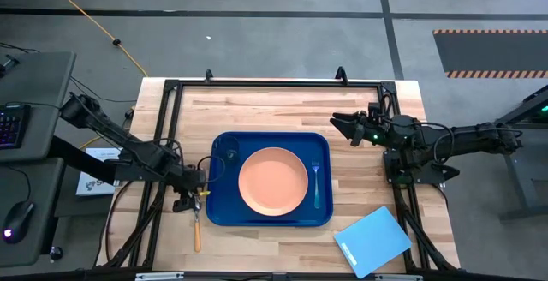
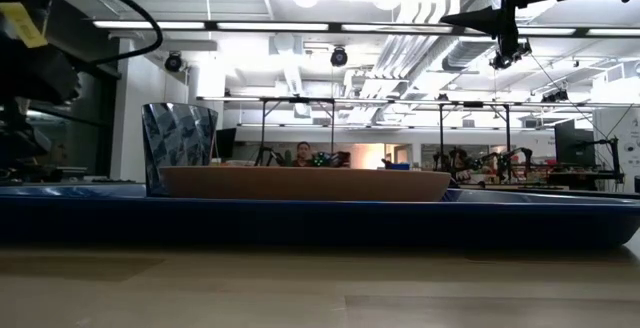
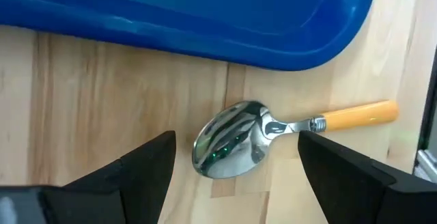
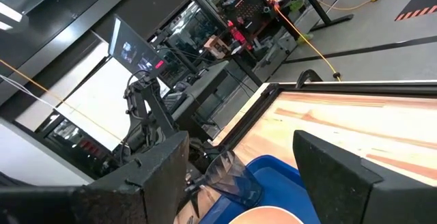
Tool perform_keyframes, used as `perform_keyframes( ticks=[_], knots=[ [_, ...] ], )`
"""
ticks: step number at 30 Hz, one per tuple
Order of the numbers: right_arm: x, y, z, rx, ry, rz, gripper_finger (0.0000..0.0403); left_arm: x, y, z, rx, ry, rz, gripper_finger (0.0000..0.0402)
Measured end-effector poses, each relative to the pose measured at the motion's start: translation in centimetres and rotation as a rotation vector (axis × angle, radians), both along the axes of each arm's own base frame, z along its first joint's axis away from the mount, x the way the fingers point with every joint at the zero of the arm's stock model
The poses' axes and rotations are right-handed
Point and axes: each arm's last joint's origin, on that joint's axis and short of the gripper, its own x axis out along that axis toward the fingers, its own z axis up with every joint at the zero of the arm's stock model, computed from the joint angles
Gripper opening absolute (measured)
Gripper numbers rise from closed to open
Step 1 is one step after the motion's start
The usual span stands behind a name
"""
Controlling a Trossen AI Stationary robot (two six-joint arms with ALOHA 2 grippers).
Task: Pick and place plate/cup/fork/spoon on tray
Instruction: Put the orange spoon on the blue serving tray to the left of the blue fork
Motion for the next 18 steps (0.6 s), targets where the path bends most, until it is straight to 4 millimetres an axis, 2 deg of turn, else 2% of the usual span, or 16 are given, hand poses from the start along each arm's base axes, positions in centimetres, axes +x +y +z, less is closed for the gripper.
perform_keyframes(
  ticks=[13, 18],
  knots=[
    [0.0, 0.0, 0.0, -0.008, 0.004, -0.001, 0.0256, 0.7, -0.5, -1.2, 0.013, 0.088, 0.007, 0.0293],
    [0.0, 0.0, -0.1, -0.009, 0.015, -0.003, 0.0256, 0.6, -0.3, -1.4, 0.041, 0.089, -0.012, 0.0256]
  ],
)
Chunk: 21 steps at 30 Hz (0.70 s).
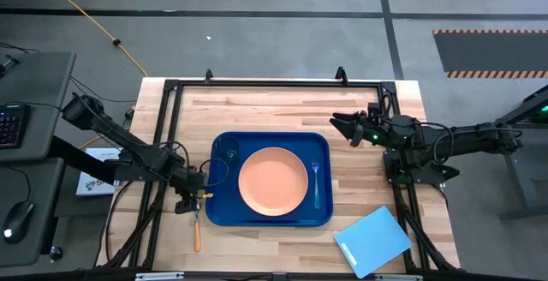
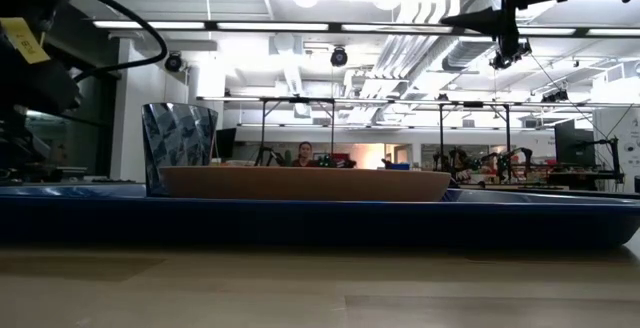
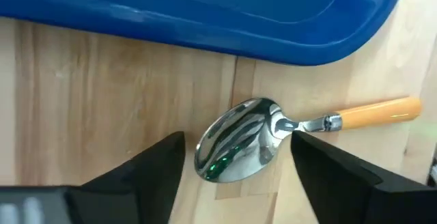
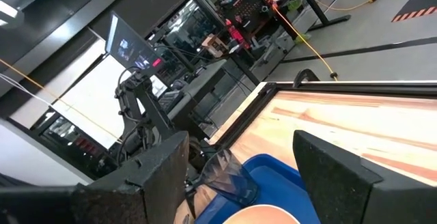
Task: Pick and place plate/cup/fork/spoon on tray
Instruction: Put the orange spoon on the blue serving tray to the left of the blue fork
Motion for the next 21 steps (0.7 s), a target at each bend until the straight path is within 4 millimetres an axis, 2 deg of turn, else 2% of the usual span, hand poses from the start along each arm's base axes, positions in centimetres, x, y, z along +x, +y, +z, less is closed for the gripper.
perform_keyframes(
  ticks=[5, 11, 13, 16, 21],
  knots=[
    [0.0, 0.0, -0.1, 0.0, 0.012, 0.001, 0.0256, -0.1, 0.1, -0.1, 0.039, -0.008, -0.007, 0.017],
    [0.0, 0.0, -0.1, 0.0, 0.012, 0.001, 0.0256, -0.1, 0.2, 0.0, 0.044, -0.016, -0.003, 0.0031],
    [0.0, 0.0, -0.1, 0.0, 0.012, 0.001, 0.0256, -0.1, 0.2, 0.1, 0.017, -0.016, -0.003, 0.0017],
    [0.0, 0.0, -0.1, 0.0, 0.011, 0.002, 0.0256, -0.3, 0.2, 0.6, -0.008, -0.001, 0.011, 0.0025],
    [0.0, 0.0, -0.1, 0.0, 0.012, 0.003, 0.0256, -0.9, 0.1, 3.0, -0.13, 0.037, -0.023, 0.0005]
  ],
)
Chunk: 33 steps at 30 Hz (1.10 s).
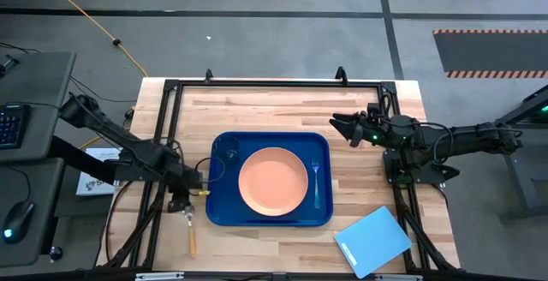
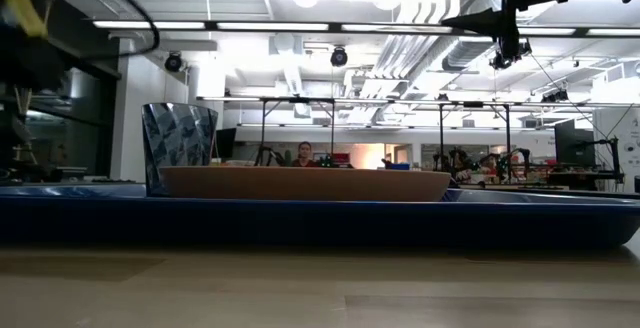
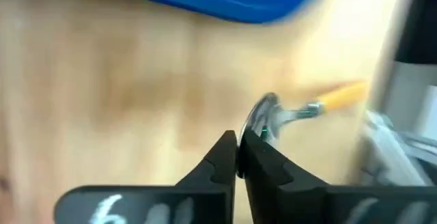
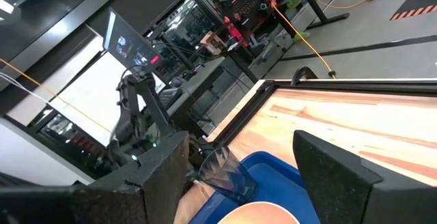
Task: Pick and place plate/cup/fork/spoon on tray
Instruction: Put the orange spoon on the blue serving tray to the left of the blue fork
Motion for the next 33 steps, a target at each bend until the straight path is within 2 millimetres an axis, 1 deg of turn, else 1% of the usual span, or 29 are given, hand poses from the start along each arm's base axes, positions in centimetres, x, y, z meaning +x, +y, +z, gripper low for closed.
perform_keyframes(
  ticks=[2, 4, 6, 9, 11, 13, 16, 20, 24, 26, 29, 33],
  knots=[
    [0.0, 0.0, 0.0, 0.014, -0.005, 0.0, 0.0256, -0.2, -0.1, 1.6, -0.067, 0.01, -0.011, 0.0003],
    [0.0, 0.0, 0.1, 0.047, -0.028, 0.0, 0.0256, -0.4, -0.2, 3.9, -0.143, 0.006, -0.01, 0.0001],
    [0.0, 0.0, 0.1, 0.079, -0.042, 0.001, 0.0256, -0.3, -0.3, 6.9, -0.206, -0.059, -0.003, 0.0001],
    [0.0, 0.0, 0.2, 0.118, -0.069, 0.003, 0.0256, -0.1, 0.0, 11.3, -0.23, -0.178, 0.041, 0.0001],
    [0.1, 0.0, 0.3, 0.132, -0.082, 0.015, 0.0256, 0.6, 0.3, 14.2, -0.203, -0.293, 0.104, 0.0],
    [0.3, 0.1, 0.3, 0.152, -0.102, 0.04, 0.0256, 1.7, 0.7, 16.4, -0.139, -0.376, 0.171, 0.0],
    [1.0, 0.3, 0.4, 0.157, -0.128, 0.1, 0.0256, 4.2, 1.3, 18.9, -0.036, -0.479, 0.235, 0.0],
    [2.4, 0.6, 0.4, 0.186, -0.124, 0.207, 0.0256, 8.9, 2.6, 20.6, 0.096, -0.496, 0.266, 0.0],
    [4.3, 1.0, 1.6, 0.139, -0.033, 0.351, 0.0256, 13.6, 4.6, 21.3, 0.201, -0.518, 0.251, 0.0],
    [5.2, 1.3, 2.1, 0.106, 0.043, 0.416, 0.0256, 15.7, 5.8, 21.3, 0.255, -0.531, 0.229, 0.0],
    [6.3, 1.5, 2.6, 0.085, 0.168, 0.484, 0.0256, 18.2, 7.4, 20.8, 0.354, -0.529, 0.214, 0.0],
    [7.4, 2.0, 2.7, 0.077, 0.347, 0.539, 0.0256, 20.4, 9.2, 19.6, 0.461, -0.51, 0.229, 0.0]
  ],
)
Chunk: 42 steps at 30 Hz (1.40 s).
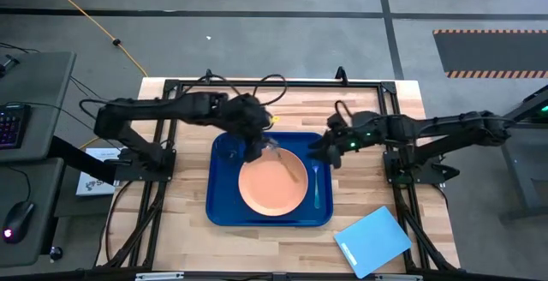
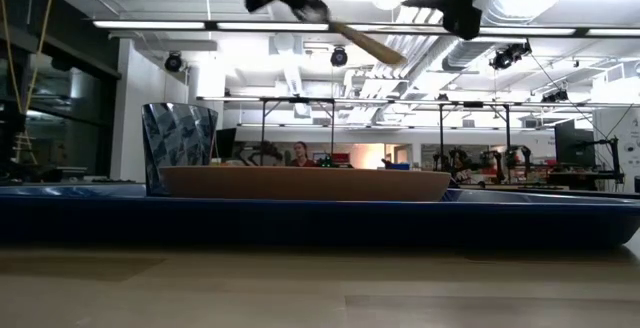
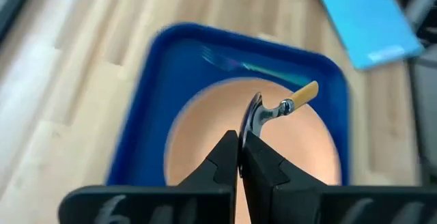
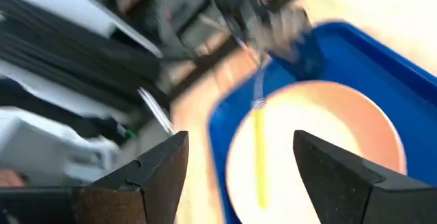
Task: Pick and place plate/cup/fork/spoon on tray
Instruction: Put the orange spoon on the blue serving tray to the left of the blue fork
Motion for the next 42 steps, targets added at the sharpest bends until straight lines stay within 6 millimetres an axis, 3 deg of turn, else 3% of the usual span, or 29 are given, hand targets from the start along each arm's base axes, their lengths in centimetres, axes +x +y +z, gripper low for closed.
perform_keyframes(
  ticks=[8, 14, 27, 34, 42],
  knots=[
    [2.3, 0.8, -2.8, -0.11, 0.264, -0.017, 0.0256, 2.9, 1.5, -1.6, 0.0, -0.066, 0.052, 0.0],
    [3.8, 0.9, -5.0, -0.168, 0.35, -0.062, 0.0247, 3.0, 1.1, -1.7, 0.013, -0.061, 0.023, 0.0],
    [6.2, 1.1, -6.7, -0.149, 0.301, -0.041, 0.0129, 3.1, 1.1, -2.0, 0.028, -0.047, 0.003, 0.0],
    [6.0, 1.2, -6.4, -0.147, 0.293, -0.02, 0.0024, 3.1, 1.1, -2.1, 0.03, -0.039, 0.004, 0.0],
    [5.0, 1.2, -5.5, -0.164, 0.295, 0.039, 0.0013, 2.9, 1.0, -2.1, 0.058, -0.022, -0.036, 0.0026]
  ],
)
